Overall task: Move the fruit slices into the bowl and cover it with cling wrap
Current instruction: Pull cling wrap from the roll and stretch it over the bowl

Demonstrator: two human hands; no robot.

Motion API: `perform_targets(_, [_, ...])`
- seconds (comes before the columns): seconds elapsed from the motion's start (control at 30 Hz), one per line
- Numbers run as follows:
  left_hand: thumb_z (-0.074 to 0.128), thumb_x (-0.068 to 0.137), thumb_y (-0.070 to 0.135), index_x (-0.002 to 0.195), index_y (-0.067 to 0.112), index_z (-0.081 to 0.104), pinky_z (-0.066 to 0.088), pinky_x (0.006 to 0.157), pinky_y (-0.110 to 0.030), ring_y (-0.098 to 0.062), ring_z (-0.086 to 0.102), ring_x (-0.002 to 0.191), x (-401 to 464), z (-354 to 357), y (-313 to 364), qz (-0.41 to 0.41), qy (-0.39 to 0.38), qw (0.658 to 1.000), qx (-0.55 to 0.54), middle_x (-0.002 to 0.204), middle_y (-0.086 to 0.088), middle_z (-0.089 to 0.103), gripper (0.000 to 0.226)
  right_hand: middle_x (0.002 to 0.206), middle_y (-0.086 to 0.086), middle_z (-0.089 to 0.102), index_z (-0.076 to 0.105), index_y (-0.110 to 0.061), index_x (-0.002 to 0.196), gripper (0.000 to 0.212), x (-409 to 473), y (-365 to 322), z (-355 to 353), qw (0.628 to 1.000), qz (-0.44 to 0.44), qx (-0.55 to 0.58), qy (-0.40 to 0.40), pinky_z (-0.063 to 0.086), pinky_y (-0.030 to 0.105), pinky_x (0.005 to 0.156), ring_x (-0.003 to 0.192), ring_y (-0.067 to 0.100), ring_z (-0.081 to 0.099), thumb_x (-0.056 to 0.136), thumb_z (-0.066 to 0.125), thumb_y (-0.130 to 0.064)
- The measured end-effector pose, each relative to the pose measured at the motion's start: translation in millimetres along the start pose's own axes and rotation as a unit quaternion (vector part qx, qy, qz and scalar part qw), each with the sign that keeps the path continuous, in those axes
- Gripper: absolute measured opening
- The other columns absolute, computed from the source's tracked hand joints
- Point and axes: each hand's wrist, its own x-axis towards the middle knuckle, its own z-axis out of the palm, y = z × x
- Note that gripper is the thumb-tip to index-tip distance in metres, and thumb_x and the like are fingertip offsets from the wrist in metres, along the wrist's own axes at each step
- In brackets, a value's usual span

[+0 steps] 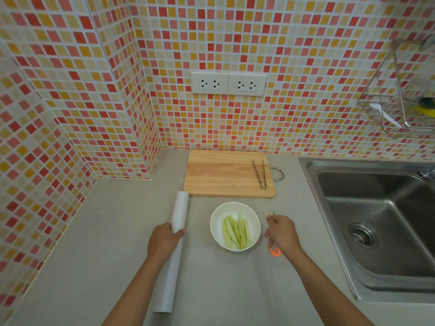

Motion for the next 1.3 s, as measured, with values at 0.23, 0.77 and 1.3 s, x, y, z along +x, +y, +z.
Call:
perform_targets(0.23, [0.066, 0.089, 0.034, 0.097, 0.013, 0.070, 0.048, 0.066, -0.030, -0.022, 0.065, 0.080, -10, -25, 56, 0.061, -0.009, 0.965, -0.257, 0.085, -0.005, 0.069, 0.023, 0.062, 0.000, 0.063, 0.070, -0.013, 0.089, 0.025, -3, -53, 5, 0.987, -0.134, 0.054, 0.073, 0.055, 0.028, 0.059, 0.053, 0.019, 0.061, 0.093, 0.055, -0.033])
perform_targets(0.77, [0.050, 0.095, 0.041, 0.100, 0.018, 0.065, 0.049, 0.076, -0.034, -0.019, 0.065, 0.087, -47, 3, 126, 0.145, -0.030, 0.949, -0.280, 0.095, -0.004, 0.068, 0.028, 0.058, 0.006, 0.048, 0.039, -0.012, 0.056, 0.038, 12, -127, 52, 0.988, -0.132, 0.061, 0.053, 0.038, 0.038, 0.054, 0.058, 0.022, 0.045, 0.094, 0.038, -0.013])
perform_targets(1.3, [0.049, 0.091, 0.056, 0.103, 0.008, 0.068, 0.051, 0.067, -0.031, -0.020, 0.068, 0.073, -40, -2, 128, 0.122, -0.162, 0.895, -0.397, 0.083, -0.008, 0.073, 0.053, 0.048, 0.009, 0.046, 0.050, -0.006, 0.068, 0.055, 5, -125, 49, 0.974, -0.047, 0.213, -0.056, 0.031, 0.017, 0.031, 0.027, 0.015, 0.042, 0.100, 0.027, -0.044])
